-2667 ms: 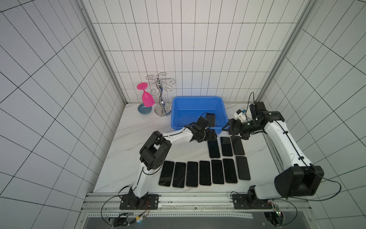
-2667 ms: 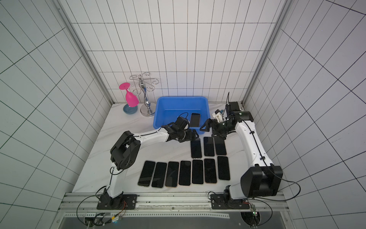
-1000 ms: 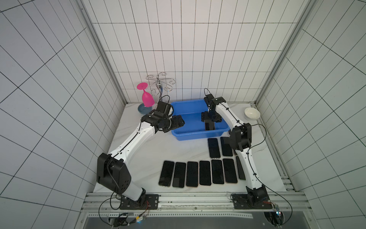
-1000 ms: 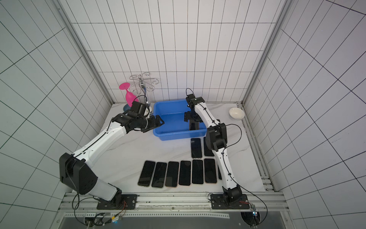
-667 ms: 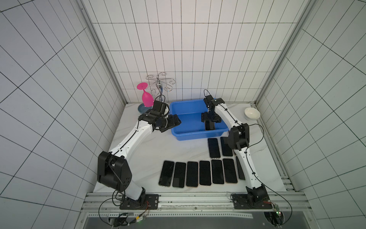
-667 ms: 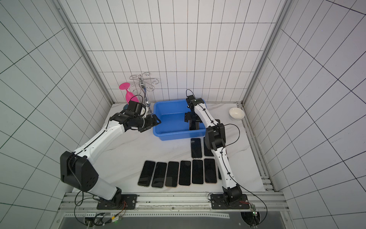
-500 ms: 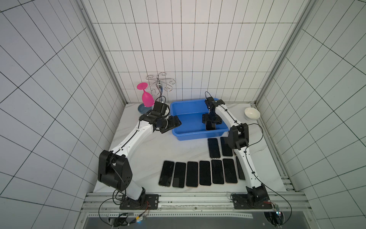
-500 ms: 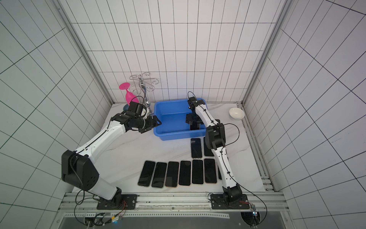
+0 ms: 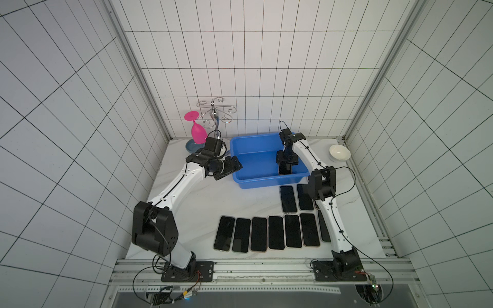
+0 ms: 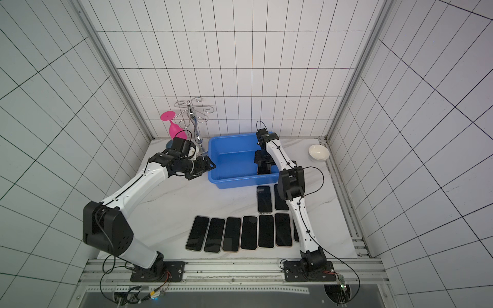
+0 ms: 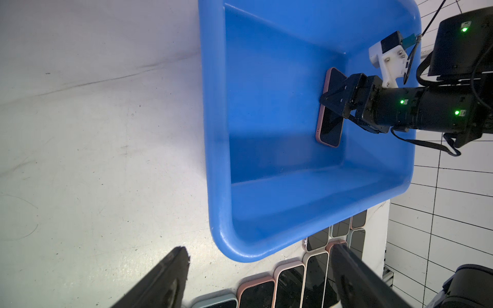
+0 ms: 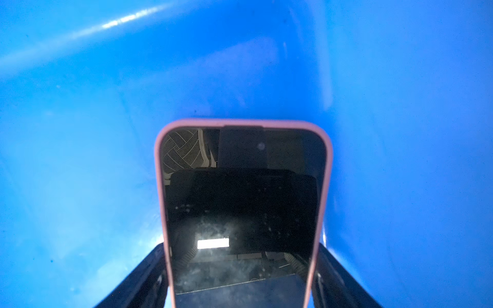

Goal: Take the phone out of the storage box
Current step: Pick up the phone from the storage box.

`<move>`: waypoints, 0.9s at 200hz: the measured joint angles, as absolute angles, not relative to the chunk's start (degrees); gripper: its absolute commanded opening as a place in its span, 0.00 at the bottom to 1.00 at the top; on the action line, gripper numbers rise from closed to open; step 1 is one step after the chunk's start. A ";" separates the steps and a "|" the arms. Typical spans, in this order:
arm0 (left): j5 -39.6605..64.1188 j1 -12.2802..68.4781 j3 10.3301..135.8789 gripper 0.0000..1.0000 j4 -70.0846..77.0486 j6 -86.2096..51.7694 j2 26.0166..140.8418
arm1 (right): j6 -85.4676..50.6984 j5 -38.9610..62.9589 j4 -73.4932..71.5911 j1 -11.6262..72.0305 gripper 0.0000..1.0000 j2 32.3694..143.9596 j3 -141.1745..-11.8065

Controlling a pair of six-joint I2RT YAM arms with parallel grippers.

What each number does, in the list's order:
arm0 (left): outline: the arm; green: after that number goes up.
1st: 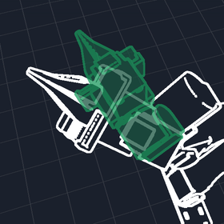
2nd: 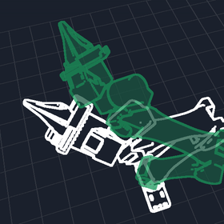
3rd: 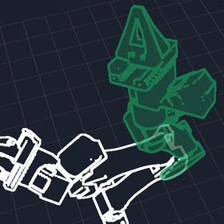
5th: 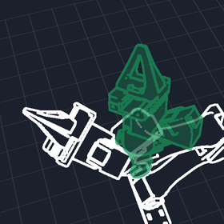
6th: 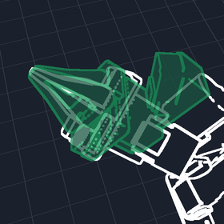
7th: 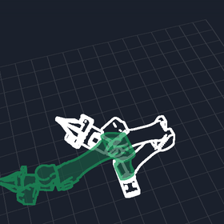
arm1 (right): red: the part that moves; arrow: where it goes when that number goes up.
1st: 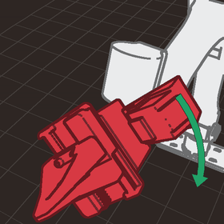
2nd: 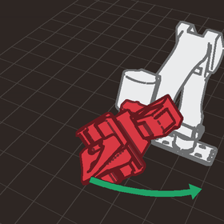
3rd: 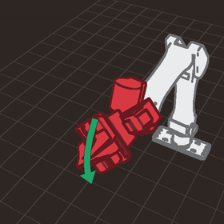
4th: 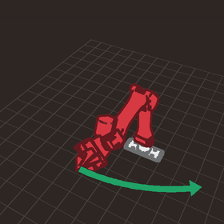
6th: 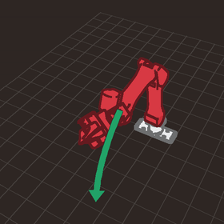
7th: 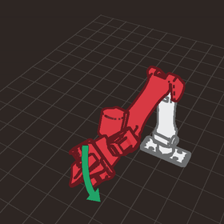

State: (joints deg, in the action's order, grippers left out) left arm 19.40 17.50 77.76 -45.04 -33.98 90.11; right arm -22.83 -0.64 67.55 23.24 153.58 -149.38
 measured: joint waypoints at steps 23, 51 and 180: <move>19.62 17.28 78.17 0.88 -45.21 -33.98 90.15 | -23.05 1.37 65.49 23.24 0.51 152.00 -147.44; 20.91 16.27 81.38 0.88 -45.17 -34.17 90.43 | -23.22 3.86 63.77 23.49 0.50 147.06 -145.12; 38.46 19.27 101.54 0.90 -32.60 -46.06 97.45 | -18.41 17.89 65.12 31.09 0.48 108.47 -123.74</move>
State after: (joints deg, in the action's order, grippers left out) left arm 38.46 19.27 101.54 -32.60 -46.06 97.45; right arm -18.41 17.89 65.12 31.09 108.47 -123.74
